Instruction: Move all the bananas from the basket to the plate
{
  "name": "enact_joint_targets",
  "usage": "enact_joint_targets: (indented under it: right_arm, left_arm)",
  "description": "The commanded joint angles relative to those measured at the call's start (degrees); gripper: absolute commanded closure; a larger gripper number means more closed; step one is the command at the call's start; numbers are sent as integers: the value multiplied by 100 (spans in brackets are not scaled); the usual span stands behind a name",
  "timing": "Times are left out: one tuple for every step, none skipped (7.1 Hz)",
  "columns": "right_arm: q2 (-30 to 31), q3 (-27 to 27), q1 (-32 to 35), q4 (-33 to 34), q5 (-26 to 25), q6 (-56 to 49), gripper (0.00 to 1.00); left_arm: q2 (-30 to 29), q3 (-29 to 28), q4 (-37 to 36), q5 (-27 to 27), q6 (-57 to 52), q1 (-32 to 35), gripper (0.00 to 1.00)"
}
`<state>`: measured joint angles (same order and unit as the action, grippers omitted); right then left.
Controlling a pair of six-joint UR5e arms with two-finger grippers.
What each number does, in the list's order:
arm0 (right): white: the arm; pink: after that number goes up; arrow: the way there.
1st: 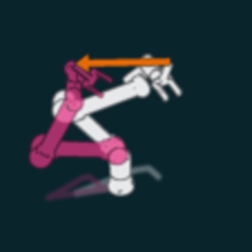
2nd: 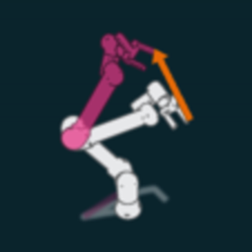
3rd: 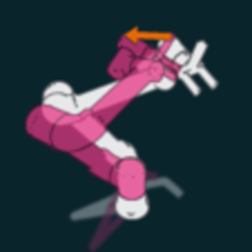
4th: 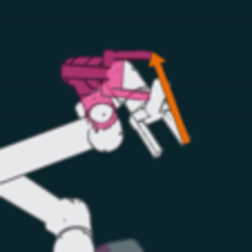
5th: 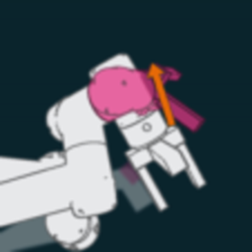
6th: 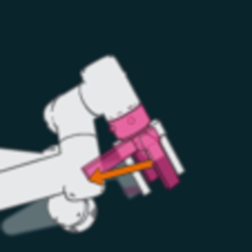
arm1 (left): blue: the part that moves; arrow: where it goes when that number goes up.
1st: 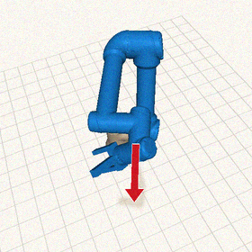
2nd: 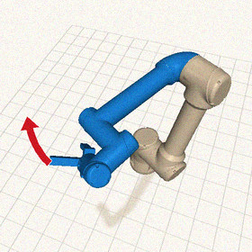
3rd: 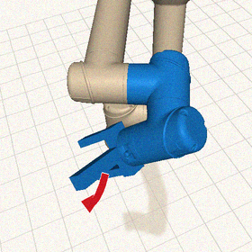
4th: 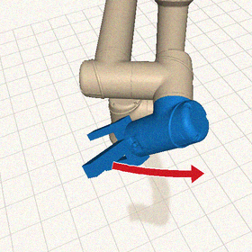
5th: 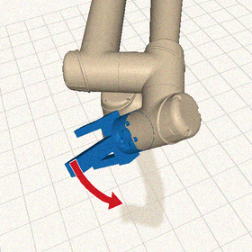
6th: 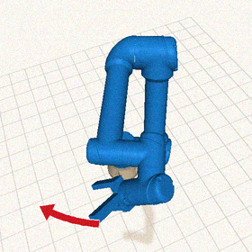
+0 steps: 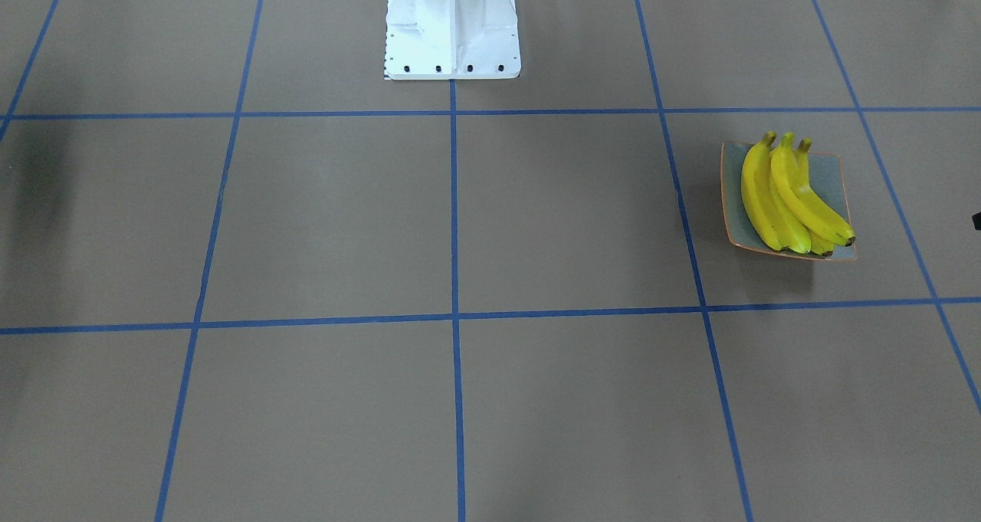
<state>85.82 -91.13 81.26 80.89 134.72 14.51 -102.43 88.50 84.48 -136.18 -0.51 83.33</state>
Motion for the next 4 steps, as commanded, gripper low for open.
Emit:
enact_joint_targets:
  right_arm:
    - [-292, -10, 56, 905, -94, -797, 0]
    - [-328, -10, 152, 1015, -260, -1227, 0]
    - [-346, -10, 145, 1034, -297, -1232, 0]
    - [-355, -19, 153, 1034, -288, -1232, 0]
  left_arm:
    - [12, 27, -2, -32, -10, 8, 1]
    - [126, 27, -2, -110, -10, 8, 1]
    - [153, 19, -2, -163, 16, 0, 1]
    - [153, 45, 16, -207, 16, 8, 1]
